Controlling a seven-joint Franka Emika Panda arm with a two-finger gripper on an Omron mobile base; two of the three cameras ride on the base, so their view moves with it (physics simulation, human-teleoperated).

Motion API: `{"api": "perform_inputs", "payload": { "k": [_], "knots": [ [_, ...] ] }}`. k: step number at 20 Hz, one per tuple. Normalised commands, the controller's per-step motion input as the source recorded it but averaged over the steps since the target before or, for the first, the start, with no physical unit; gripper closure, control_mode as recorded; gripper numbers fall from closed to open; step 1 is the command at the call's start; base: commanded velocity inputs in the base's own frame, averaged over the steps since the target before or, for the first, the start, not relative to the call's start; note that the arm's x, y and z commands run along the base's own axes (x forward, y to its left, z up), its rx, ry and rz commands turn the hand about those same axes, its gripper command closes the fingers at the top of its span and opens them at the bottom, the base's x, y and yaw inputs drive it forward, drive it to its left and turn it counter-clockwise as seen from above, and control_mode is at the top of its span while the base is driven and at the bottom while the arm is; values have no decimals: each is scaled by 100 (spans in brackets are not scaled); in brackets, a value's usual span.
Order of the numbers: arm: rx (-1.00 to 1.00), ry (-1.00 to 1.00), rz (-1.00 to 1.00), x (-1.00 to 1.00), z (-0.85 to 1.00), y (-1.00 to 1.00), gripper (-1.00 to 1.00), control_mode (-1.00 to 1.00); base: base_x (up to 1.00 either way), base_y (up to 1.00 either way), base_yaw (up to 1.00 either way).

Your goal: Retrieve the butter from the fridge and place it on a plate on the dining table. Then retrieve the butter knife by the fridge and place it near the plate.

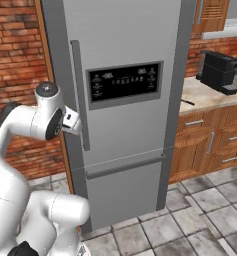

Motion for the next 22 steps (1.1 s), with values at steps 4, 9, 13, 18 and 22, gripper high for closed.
{"api": "perform_inputs", "payload": {
  "k": [4,9,13,18,22],
  "knots": [
    [-2,-29,0,71,11,-14,-100,-100,0,0,0],
    [-13,-13,2,79,42,-14,-100,-100,0,0,0],
    [-4,0,10,61,26,-55,-100,-100,0,0,0],
    [2,0,2,11,1,-4,-100,-100,0,0,0],
    [0,-3,0,15,0,34,-100,-100,0,0,0]
  ]
}}
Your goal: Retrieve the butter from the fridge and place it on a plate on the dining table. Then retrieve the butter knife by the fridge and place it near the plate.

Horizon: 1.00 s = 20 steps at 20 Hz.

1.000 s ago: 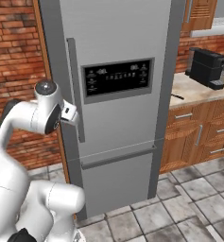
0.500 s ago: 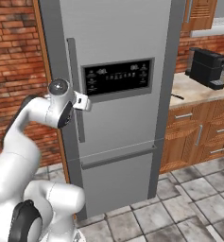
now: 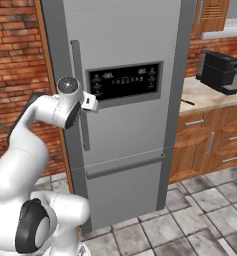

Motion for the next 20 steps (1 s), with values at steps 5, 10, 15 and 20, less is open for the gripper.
{"api": "perform_inputs", "payload": {
  "k": [5,10,15,20],
  "knots": [
    [0,0,4,59,0,8,-100,-100,0,0,0],
    [0,0,12,65,0,-12,-100,-100,0,0,0],
    [0,0,2,23,0,13,-100,-100,0,0,0],
    [0,0,0,30,0,12,-100,-100,0,0,0]
  ]
}}
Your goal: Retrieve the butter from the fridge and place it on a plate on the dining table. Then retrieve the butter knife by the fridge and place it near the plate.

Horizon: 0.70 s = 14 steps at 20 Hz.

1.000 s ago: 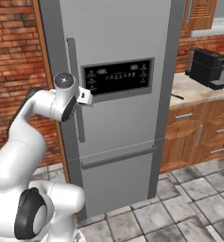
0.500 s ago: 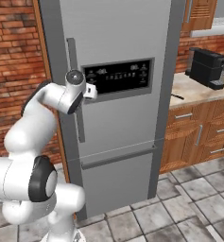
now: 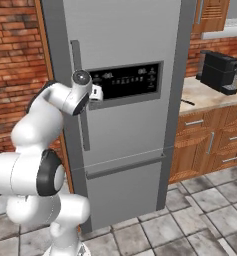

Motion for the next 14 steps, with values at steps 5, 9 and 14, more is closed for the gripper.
{"api": "perform_inputs", "payload": {
  "k": [5,9,14],
  "knots": [
    [0,0,0,40,-1,20,-100,-100,0,0,0],
    [0,0,4,53,-10,1,-100,-100,0,0,0],
    [0,-3,7,54,-7,1,-100,-100,0,0,0]
  ]
}}
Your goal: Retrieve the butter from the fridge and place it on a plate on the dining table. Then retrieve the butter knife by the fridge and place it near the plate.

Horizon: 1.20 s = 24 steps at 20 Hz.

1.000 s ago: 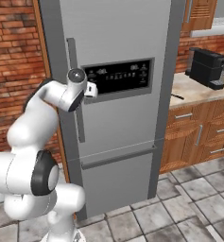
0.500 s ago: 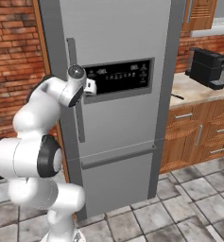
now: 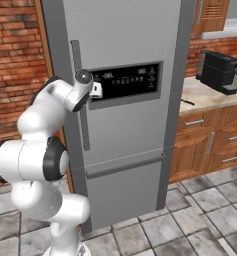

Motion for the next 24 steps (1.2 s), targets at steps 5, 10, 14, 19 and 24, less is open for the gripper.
{"api": "perform_inputs", "payload": {
  "k": [5,10,14,19,24],
  "knots": [
    [0,-11,10,52,-13,2,-100,-100,0,0,0],
    [2,-2,6,32,-2,20,100,-100,0,0,0],
    [-1,5,7,20,4,-4,100,-100,0,0,0],
    [0,0,0,0,1,-28,100,-100,0,0,0],
    [1,0,0,-10,0,-75,100,-100,0,0,0]
  ]
}}
